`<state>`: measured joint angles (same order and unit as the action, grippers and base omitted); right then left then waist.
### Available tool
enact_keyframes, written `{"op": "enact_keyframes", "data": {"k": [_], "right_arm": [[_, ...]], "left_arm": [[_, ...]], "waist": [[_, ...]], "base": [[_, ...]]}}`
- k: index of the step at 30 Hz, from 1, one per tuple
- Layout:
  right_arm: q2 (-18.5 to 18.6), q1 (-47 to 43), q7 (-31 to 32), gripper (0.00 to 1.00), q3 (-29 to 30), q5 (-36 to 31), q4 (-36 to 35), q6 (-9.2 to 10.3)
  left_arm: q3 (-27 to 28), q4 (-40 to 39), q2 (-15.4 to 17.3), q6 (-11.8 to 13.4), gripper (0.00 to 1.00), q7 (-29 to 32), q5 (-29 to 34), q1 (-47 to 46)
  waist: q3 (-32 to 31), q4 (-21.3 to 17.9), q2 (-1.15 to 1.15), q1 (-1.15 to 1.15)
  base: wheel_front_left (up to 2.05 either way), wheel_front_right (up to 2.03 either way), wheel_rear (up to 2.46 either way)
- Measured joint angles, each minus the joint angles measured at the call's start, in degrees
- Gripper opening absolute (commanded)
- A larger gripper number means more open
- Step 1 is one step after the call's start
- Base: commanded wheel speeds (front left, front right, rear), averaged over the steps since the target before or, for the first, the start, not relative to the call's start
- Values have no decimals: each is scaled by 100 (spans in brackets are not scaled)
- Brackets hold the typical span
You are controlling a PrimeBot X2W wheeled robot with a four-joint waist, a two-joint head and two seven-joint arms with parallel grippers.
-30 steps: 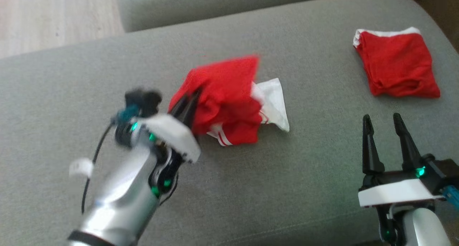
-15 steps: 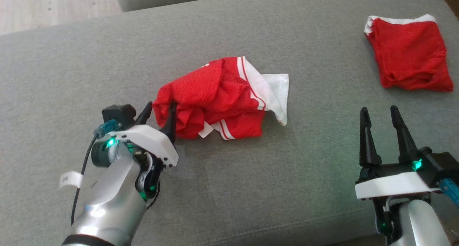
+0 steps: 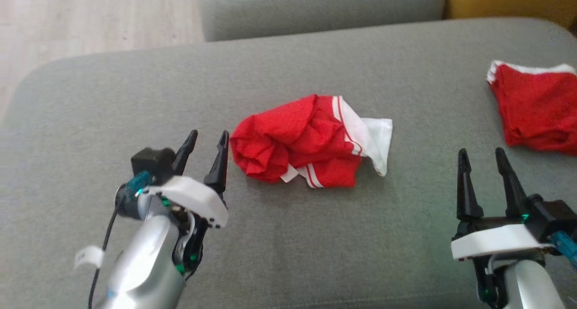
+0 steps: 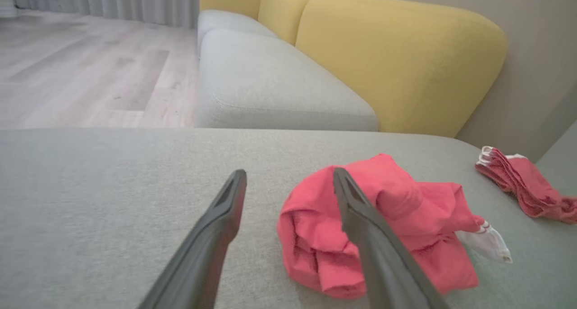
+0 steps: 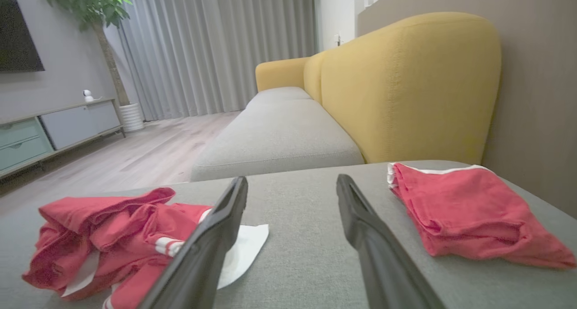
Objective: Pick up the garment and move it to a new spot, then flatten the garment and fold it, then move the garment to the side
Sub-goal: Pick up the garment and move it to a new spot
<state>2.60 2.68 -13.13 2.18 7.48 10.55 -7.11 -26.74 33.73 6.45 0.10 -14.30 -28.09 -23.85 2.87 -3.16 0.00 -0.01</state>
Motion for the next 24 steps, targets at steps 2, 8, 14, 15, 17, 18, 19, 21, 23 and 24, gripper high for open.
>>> {"op": "enact_keyframes", "data": {"k": [2, 8, 14, 15, 17, 18, 19, 21, 23, 24], "right_arm": [[-1, -2, 0, 100, -7, -1, 58, 0], [-1, -256, -53, 100, -51, -1, 192, 0], [-2, -358, -107, 100, -81, -9, 209, 0], [-2, -368, -107, 100, -76, -8, 209, 0], [-2, -420, -108, 100, -68, 31, 216, 0], [-2, -459, -108, 100, -69, 74, 224, 0], [-3, -488, -108, 100, -71, 118, 230, 0], [-2, -514, -108, 100, -118, 171, 247, 0], [-3, -514, -108, 100, -163, 171, 278, 0], [-3, -514, -108, 100, -163, 171, 278, 0]], "left_arm": [[152, -270, -3, 46, 100, 0, 125, 235], [509, -861, -49, 93, 100, 0, 411, 1098], [951, -1343, -127, 142, 100, 0, 615, 1783], [1000, -1392, -151, 142, 100, 0, 645, 1857], [1093, -1479, -197, 141, 100, 0, 708, 1979], [1116, -1528, -210, 143, 100, 0, 759, 2031], [1135, -1559, -222, 143, 100, 0, 808, 2067], [1209, -1595, -280, 142, 100, 0, 849, 2130], [1224, -1591, -290, 140, 100, 0, 925, 2139], [1224, -1591, -290, 140, 100, 0, 925, 2139]], "waist": [[-105, 104, 0, 0], [-340, 487, 0, 0], [-507, 799, 0, 0], [-525, 838, 0, 0], [-551, 902, 0, 0], [-560, 924, 0, 0], [-565, 941, 0, 0], [-565, 961, 0, 0], [-559, 950, 0, 0], [-559, 950, 0, 0]], "base": [[0, 0, 0], [0, 0, 0], [0, 0, 0], [0, 0, 0], [0, 0, 0], [0, 0, 0], [0, 0, 0], [0, 0, 0], [0, 0, 0], [0, 0, 0]]}}
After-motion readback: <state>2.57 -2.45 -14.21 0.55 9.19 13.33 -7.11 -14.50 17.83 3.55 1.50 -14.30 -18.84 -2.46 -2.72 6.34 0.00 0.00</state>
